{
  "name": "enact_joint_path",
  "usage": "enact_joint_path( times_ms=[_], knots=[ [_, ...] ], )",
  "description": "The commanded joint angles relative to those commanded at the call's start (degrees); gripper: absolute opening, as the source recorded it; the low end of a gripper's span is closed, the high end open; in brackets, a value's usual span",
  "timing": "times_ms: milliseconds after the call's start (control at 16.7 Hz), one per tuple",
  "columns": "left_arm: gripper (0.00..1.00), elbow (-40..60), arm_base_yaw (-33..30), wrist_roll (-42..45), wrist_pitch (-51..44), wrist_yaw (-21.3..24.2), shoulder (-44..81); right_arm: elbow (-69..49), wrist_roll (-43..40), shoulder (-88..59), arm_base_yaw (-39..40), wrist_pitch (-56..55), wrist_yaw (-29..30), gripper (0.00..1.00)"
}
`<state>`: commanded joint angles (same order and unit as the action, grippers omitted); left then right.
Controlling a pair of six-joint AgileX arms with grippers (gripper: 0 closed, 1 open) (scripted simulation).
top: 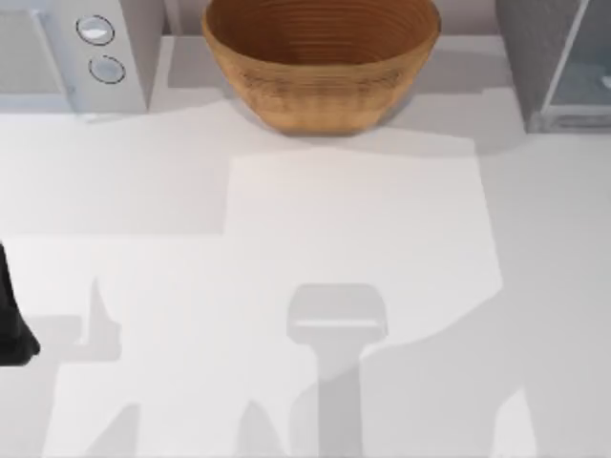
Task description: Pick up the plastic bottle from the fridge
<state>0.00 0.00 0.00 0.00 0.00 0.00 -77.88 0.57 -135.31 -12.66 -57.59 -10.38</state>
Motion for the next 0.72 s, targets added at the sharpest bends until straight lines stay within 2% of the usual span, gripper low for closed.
enact_joint_path(
  times_ms=[360, 720],
  knots=[
    [1.0, 0.0, 0.0, 0.0, 0.0, 0.0, 0.0, -0.9, 0.1, 5.6, 0.0, 6.8, -0.1, 0.0],
    [1.0, 0.0, 0.0, 0.0, 0.0, 0.0, 0.0, 0.0, 0.2, 6.7, 0.0, 6.8, -0.3, 0.0]
  ],
)
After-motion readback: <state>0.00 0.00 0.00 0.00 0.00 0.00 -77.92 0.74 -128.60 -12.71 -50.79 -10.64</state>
